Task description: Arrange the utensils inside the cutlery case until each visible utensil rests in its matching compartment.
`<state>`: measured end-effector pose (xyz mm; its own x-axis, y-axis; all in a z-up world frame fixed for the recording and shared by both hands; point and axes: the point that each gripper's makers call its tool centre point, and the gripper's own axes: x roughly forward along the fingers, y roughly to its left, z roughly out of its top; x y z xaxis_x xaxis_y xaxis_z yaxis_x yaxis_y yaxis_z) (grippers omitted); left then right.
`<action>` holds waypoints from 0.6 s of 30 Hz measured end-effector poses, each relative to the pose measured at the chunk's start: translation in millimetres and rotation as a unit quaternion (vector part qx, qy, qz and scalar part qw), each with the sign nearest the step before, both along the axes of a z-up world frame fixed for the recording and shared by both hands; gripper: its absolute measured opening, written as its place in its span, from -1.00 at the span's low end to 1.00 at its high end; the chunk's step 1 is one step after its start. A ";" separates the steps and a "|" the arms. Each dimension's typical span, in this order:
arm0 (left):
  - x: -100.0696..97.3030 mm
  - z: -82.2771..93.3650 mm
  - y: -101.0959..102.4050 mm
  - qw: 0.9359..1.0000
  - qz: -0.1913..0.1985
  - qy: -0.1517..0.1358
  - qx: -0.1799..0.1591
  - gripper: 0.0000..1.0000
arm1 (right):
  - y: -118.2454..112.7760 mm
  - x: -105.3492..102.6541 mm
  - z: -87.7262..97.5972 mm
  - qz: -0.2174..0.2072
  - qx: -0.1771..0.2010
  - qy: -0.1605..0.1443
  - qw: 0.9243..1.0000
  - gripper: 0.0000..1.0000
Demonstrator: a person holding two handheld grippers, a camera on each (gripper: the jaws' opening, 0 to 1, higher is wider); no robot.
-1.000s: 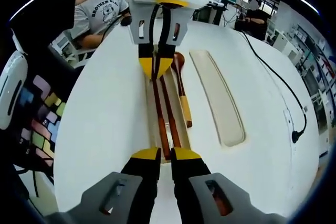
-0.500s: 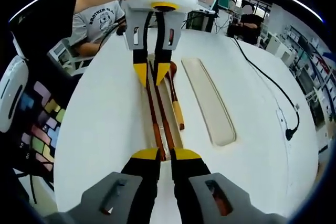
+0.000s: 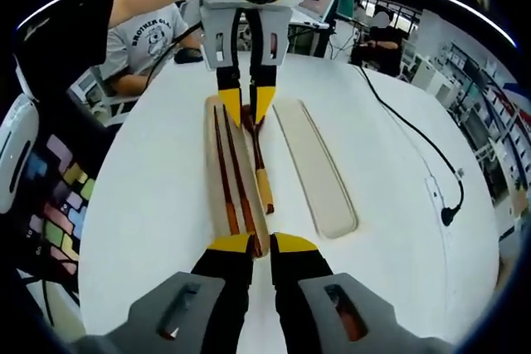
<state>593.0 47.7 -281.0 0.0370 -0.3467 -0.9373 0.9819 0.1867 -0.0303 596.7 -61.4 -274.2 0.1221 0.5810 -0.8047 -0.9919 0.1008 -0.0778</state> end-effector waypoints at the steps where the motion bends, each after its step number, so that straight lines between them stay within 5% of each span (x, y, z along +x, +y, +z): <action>1: 2.4 -1.8 1.9 1.000 -0.003 -0.003 0.005 -0.83 | 1.0 2.8 -0.4 -0.001 0.000 -0.004 1.000 -0.86; 18: 12.7 -33.9 12.4 0.997 -0.052 0.017 0.048 -0.82 | 35.1 23.9 -28.8 0.012 -0.007 0.017 1.000 -0.83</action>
